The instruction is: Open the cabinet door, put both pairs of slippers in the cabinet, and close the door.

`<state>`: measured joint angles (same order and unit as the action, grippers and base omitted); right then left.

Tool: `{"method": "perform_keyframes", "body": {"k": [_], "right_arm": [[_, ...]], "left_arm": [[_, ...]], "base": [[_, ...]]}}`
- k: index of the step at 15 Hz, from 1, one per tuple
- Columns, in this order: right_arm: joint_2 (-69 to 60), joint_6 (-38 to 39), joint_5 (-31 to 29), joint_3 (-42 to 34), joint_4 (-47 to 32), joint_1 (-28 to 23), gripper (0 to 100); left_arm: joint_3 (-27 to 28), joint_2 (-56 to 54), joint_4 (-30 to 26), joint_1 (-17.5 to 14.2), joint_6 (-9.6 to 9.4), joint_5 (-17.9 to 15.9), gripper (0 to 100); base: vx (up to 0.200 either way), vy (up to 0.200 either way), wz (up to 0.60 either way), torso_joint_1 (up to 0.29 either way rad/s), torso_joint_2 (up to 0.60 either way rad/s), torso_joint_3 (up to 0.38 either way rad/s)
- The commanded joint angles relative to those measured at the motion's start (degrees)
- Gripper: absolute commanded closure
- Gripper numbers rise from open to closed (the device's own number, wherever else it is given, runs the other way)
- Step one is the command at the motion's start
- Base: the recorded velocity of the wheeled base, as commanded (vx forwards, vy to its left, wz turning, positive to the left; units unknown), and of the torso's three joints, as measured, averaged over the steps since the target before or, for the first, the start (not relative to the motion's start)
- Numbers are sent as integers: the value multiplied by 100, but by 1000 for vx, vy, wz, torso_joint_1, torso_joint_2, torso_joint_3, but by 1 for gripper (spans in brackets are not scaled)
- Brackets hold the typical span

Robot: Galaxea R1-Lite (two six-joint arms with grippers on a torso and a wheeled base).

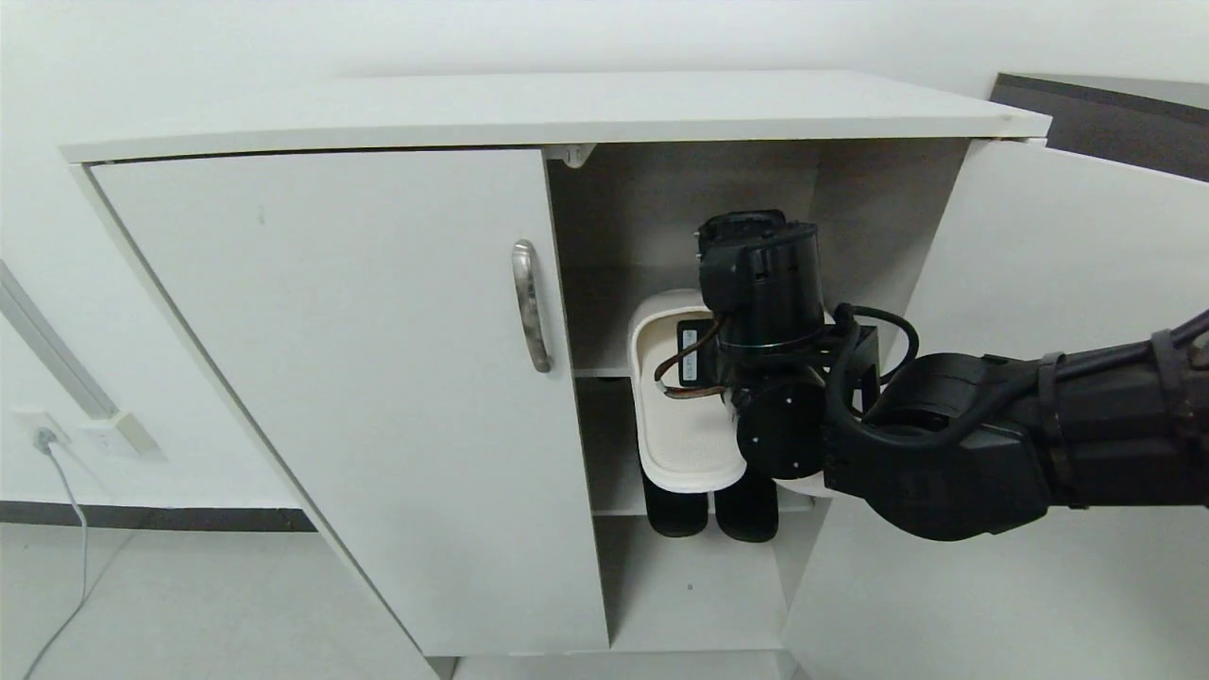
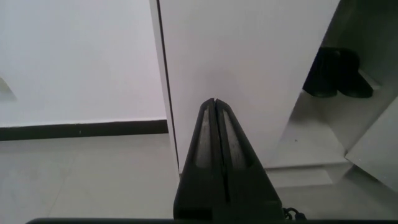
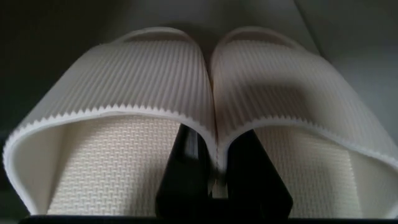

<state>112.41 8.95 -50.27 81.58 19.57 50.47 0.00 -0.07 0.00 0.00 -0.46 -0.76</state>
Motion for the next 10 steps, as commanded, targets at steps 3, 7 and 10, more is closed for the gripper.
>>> {"method": "perform_keyframes", "body": {"k": [3,7,10], "right_arm": [[-9,2,0,-125,91,24,100],[115,-25,97,-142,188,-2,100],[325,-33,440,165,153,-151,100]], "left_arm": [[0,7,9,0,2,-4,100],[0,7,9,0,2,5,100],[0,7,9,0,2,-4,100]], "base": [[0,0,0,0,0,0],[0,0,0,0,0,0],[0,0,0,0,0,0]]}}
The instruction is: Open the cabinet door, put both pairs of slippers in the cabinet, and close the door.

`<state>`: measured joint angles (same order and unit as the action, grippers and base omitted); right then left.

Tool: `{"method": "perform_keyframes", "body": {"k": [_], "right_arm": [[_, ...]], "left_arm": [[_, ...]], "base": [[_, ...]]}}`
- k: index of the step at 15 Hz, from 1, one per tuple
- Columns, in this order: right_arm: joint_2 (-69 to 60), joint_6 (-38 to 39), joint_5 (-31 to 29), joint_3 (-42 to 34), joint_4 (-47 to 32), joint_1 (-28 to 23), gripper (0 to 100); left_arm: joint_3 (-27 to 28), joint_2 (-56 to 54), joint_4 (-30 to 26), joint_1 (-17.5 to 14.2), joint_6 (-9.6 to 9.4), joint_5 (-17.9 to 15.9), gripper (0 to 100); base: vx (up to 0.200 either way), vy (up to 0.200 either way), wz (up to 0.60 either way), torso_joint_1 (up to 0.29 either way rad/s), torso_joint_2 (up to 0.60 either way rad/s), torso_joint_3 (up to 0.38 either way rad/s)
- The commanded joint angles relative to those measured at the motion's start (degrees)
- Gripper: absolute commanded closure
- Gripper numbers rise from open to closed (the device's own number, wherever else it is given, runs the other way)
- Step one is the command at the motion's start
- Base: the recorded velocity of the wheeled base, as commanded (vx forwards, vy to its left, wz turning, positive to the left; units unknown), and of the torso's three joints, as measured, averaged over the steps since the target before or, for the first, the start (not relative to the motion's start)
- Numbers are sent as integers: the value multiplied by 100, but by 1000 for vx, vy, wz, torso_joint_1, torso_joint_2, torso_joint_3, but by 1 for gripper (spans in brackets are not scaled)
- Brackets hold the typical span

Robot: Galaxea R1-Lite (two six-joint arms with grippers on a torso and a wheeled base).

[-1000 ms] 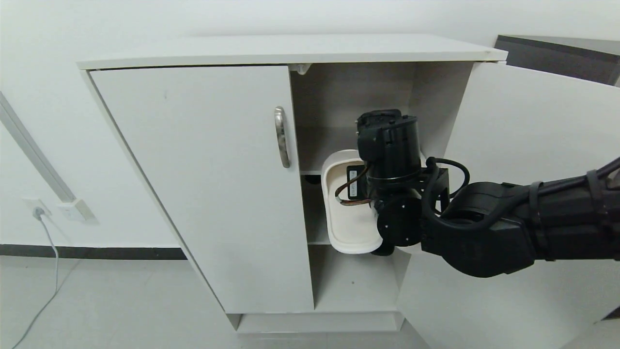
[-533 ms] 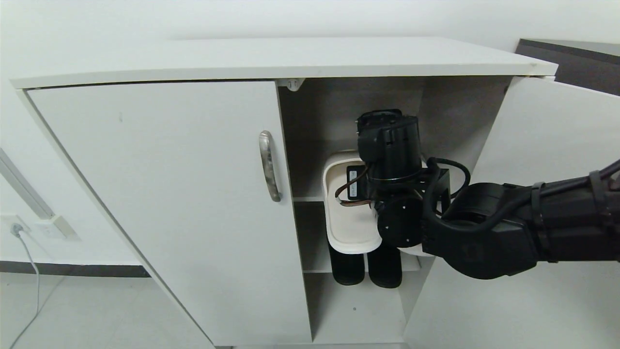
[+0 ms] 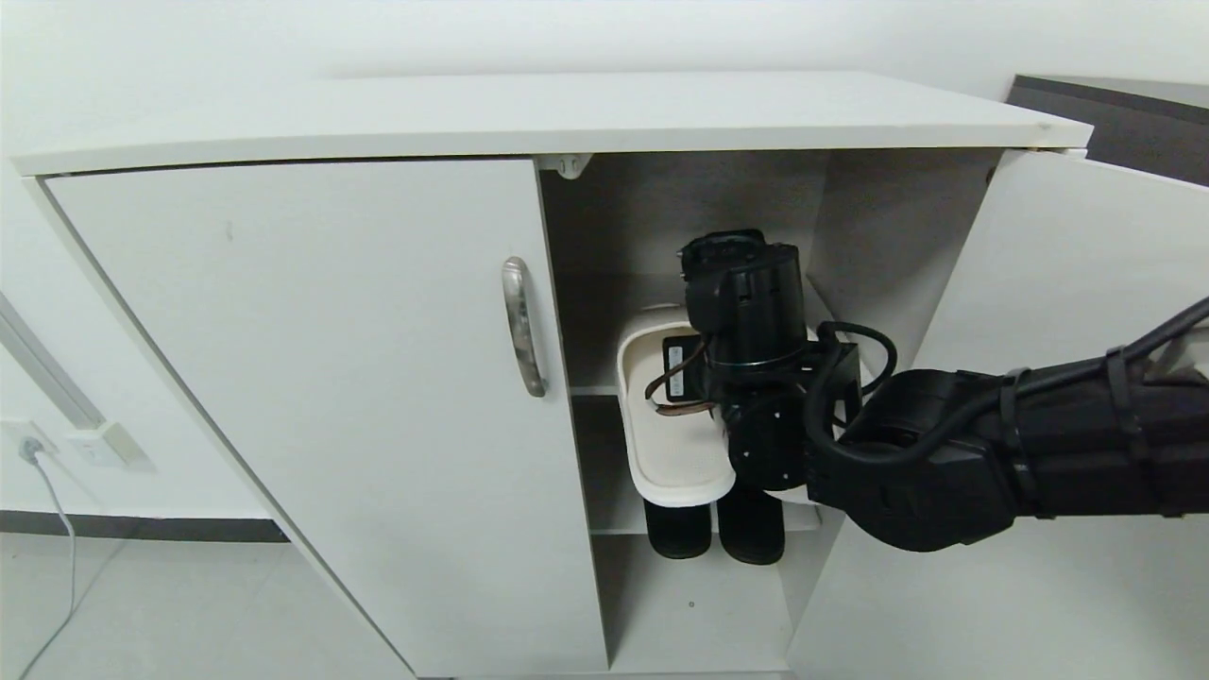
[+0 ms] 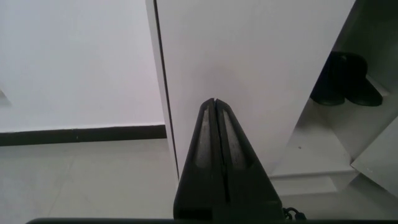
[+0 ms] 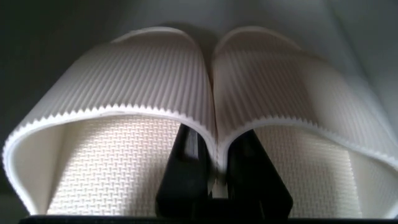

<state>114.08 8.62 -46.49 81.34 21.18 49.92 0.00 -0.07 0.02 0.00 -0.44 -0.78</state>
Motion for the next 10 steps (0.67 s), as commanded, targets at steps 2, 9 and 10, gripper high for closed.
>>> {"method": "perform_keyframes", "body": {"k": [2,9,10], "right_arm": [[369,-9,123,638,-175,-334,100],[879,8,457,2009,-1221,-694,100],[967,8,457,2220,-1326,-729,100]], "left_arm": [[0,7,6,0,0,-1,100],[0,7,-2,0,0,-1,100],[0,7,6,0,0,-1,100]], "base": [[0,0,0,0,0,0],[0,0,0,0,0,0],[0,0,0,0,0,0]]}}
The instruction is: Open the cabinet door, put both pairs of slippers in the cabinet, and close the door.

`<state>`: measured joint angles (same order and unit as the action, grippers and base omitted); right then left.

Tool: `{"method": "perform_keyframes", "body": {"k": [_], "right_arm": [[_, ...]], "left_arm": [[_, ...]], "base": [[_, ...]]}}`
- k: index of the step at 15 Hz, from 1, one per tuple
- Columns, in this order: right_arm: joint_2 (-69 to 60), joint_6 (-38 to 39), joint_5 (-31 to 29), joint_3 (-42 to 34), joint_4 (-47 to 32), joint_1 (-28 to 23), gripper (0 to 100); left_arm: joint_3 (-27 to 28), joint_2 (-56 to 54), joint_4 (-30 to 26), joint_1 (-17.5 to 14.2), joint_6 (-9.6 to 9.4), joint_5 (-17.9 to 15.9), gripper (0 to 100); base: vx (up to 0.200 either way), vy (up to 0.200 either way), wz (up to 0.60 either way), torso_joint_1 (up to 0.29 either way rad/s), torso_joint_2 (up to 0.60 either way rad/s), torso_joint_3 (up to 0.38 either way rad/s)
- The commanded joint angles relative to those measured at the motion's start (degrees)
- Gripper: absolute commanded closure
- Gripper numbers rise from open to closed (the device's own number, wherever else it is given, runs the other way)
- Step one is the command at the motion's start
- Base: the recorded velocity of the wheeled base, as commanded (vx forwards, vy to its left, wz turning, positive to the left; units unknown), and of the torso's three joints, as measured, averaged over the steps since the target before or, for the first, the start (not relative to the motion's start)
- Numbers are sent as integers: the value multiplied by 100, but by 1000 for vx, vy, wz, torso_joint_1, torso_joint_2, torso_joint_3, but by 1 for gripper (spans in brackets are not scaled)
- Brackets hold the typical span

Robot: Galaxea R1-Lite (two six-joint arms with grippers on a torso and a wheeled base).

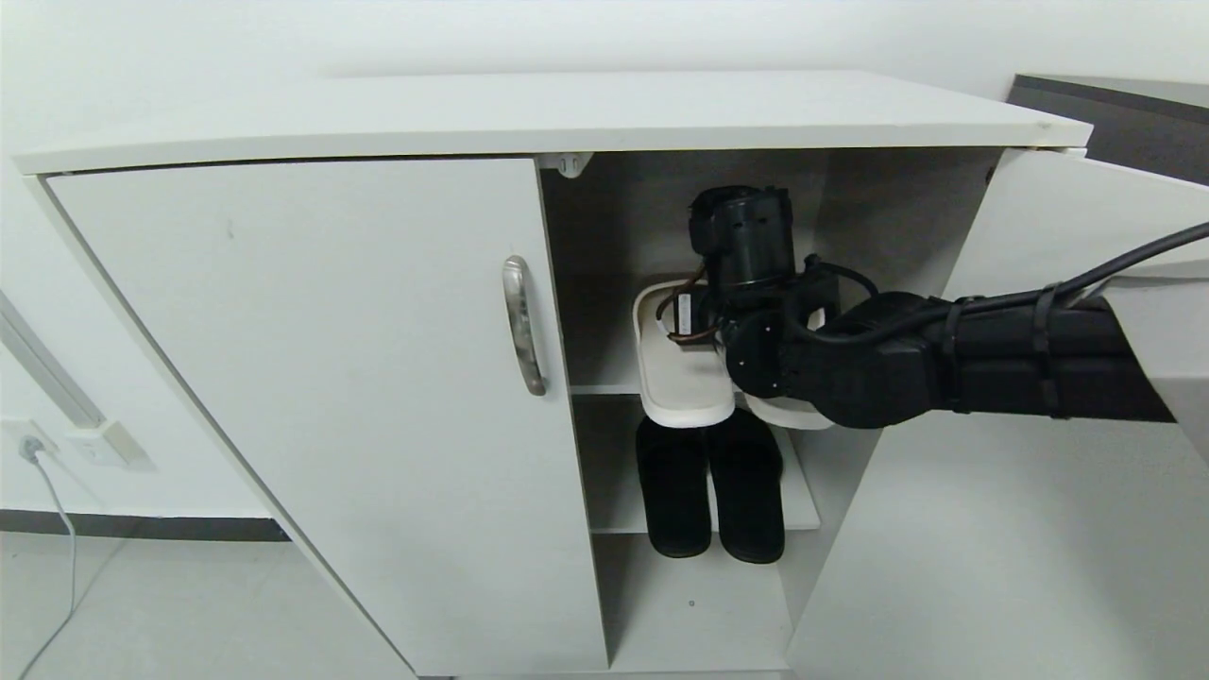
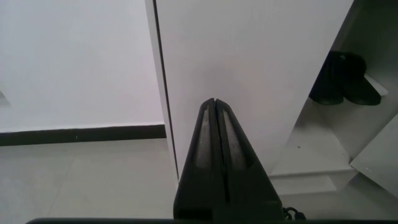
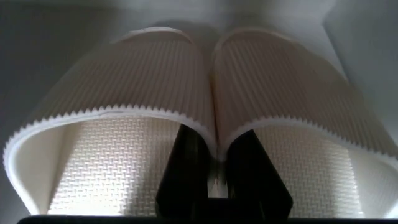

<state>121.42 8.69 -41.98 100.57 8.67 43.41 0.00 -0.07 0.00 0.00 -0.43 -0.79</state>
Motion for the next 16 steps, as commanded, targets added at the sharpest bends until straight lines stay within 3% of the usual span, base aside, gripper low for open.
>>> {"method": "perform_keyframes", "body": {"k": [1,6,16], "right_arm": [[295,1,15,525,-199,-114,100],[655,1,85,1402,-779,-201,100],[848,27,94,1402,-779,-228,100]], "left_arm": [[0,7,9,0,-1,0,100],[0,7,0,0,-1,0,100],[0,7,9,0,-1,0,100]], "base": [[0,0,0,0,0,0],[0,0,0,0,0,0],[0,0,0,0,0,0]]}}
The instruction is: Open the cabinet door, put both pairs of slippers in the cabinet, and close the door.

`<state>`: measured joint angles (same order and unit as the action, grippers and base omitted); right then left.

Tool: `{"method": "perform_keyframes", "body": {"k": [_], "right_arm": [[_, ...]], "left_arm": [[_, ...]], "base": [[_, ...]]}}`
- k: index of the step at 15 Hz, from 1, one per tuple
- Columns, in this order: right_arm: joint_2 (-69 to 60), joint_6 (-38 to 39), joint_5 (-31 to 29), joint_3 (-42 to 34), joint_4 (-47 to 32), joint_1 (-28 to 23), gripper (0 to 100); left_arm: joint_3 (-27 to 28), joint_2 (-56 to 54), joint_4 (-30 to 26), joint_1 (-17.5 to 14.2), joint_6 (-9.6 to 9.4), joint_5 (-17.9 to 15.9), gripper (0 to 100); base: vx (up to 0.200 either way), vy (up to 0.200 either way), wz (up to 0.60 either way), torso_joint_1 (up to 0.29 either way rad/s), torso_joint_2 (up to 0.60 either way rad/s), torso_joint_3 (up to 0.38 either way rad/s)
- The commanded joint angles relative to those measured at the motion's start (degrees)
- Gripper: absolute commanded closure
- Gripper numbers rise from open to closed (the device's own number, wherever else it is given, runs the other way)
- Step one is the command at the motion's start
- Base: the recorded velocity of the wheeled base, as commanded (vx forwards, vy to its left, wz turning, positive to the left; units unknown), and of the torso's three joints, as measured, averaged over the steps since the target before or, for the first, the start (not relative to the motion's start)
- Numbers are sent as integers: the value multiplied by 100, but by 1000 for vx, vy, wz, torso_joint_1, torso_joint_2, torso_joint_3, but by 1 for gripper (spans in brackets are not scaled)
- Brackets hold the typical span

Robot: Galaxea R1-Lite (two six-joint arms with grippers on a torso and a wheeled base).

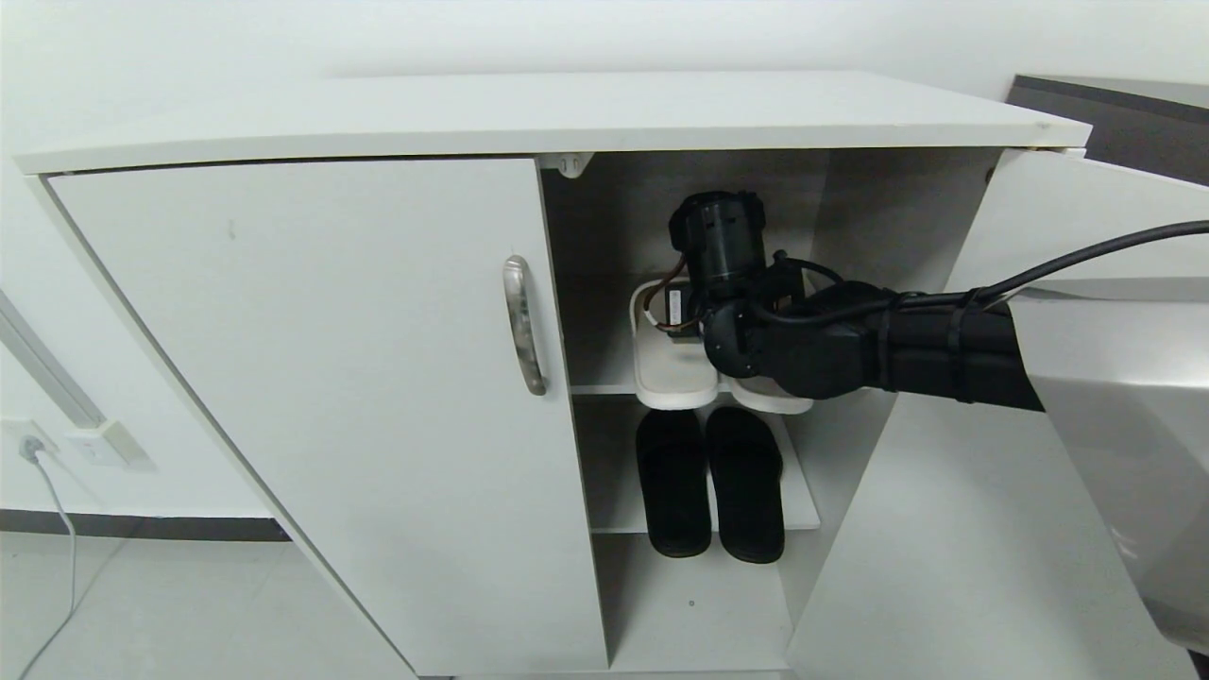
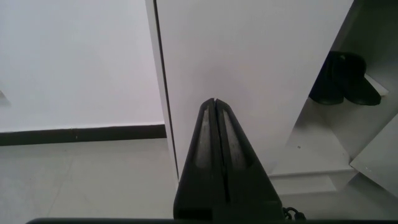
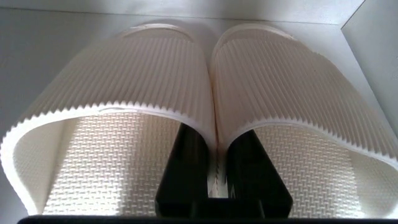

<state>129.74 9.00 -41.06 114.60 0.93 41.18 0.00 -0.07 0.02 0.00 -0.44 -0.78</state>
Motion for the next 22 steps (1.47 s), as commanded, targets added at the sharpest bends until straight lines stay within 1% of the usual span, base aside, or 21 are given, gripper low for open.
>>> {"method": "perform_keyframes", "body": {"k": [1,2,3,12,16,22], "right_arm": [[16,6,1,-1,-5,-5,100],[16,6,-7,-1,-5,-5,100],[16,6,-7,-1,-5,-5,0],[-274,67,-51,-70,-5,136,0],[-547,208,-51,-676,74,189,0],[-1241,278,-60,-2091,690,514,0]], "left_arm": [[0,7,6,0,0,-1,100],[0,7,-2,0,0,-1,100],[0,7,-2,0,0,-1,100],[0,7,-2,0,9,8,100],[0,7,-2,0,9,8,100],[0,7,6,0,9,8,100]], "base": [[0,0,0,0,0,0],[0,0,0,0,0,0],[0,0,0,0,0,0],[0,0,0,0,0,0],[0,0,0,0,0,0],[0,0,0,0,0,0]]}}
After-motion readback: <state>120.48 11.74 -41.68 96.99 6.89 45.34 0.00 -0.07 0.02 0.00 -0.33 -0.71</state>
